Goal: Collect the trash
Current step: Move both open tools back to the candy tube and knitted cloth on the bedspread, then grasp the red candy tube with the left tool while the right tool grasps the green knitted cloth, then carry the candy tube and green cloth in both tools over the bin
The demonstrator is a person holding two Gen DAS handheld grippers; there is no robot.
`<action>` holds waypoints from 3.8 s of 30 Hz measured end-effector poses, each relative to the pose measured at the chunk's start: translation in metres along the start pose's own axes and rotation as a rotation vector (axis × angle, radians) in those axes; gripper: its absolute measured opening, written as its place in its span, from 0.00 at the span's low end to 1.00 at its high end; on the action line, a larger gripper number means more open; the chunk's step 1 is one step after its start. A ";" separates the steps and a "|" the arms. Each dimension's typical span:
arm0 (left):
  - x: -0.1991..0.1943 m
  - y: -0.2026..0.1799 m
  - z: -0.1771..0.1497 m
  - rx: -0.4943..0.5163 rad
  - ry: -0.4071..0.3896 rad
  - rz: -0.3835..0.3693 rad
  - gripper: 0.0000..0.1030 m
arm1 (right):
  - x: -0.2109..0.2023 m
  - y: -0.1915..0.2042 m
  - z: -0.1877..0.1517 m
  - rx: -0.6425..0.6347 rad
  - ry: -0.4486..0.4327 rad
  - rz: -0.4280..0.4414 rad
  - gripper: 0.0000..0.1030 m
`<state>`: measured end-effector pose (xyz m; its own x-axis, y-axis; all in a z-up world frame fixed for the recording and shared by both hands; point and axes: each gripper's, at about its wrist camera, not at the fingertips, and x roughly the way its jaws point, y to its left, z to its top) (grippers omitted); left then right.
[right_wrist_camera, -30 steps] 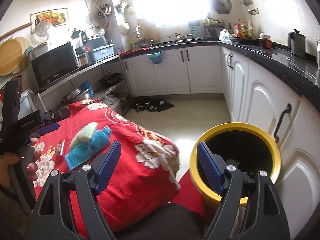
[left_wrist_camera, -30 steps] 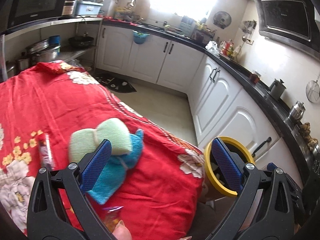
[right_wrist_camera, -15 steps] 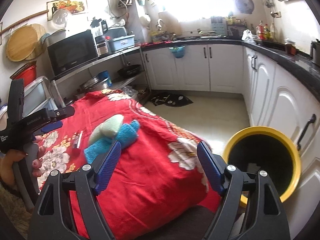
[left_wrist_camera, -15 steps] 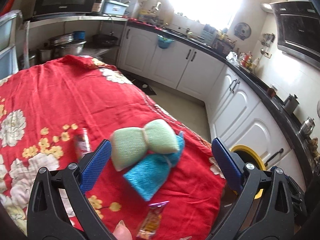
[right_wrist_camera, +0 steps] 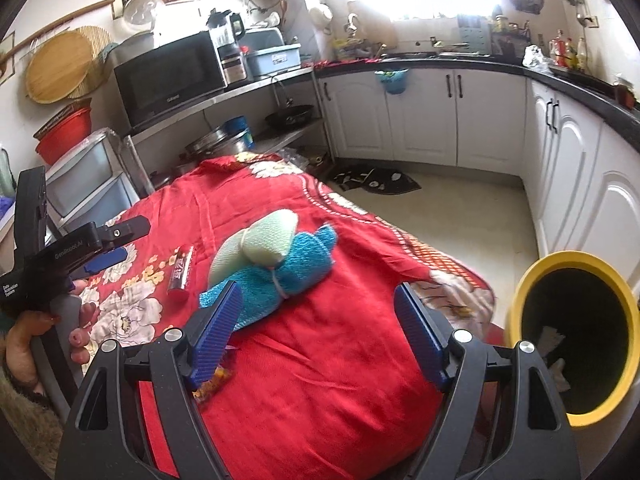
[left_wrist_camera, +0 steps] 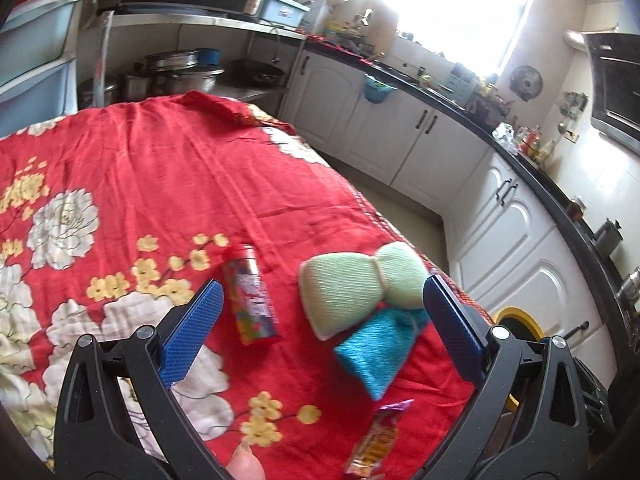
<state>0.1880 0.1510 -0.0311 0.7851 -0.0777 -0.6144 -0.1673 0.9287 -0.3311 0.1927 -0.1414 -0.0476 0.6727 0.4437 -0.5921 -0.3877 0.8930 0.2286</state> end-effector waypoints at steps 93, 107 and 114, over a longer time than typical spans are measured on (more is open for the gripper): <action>-0.001 -0.118 -0.014 0.151 0.038 -0.225 0.27 | -0.068 -0.095 0.042 0.143 -0.132 0.044 0.28; -0.004 -0.165 -0.024 0.224 0.044 -0.293 0.26 | -0.124 -0.143 0.013 0.222 -0.204 -0.066 0.28; -0.005 -0.186 -0.028 0.253 0.045 -0.321 0.26 | -0.144 -0.156 0.006 0.248 -0.230 -0.116 0.28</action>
<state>0.1989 -0.0310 0.0134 0.7459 -0.3888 -0.5408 0.2387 0.9140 -0.3280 0.1603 -0.3443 0.0064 0.8388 0.3182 -0.4418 -0.1543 0.9171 0.3676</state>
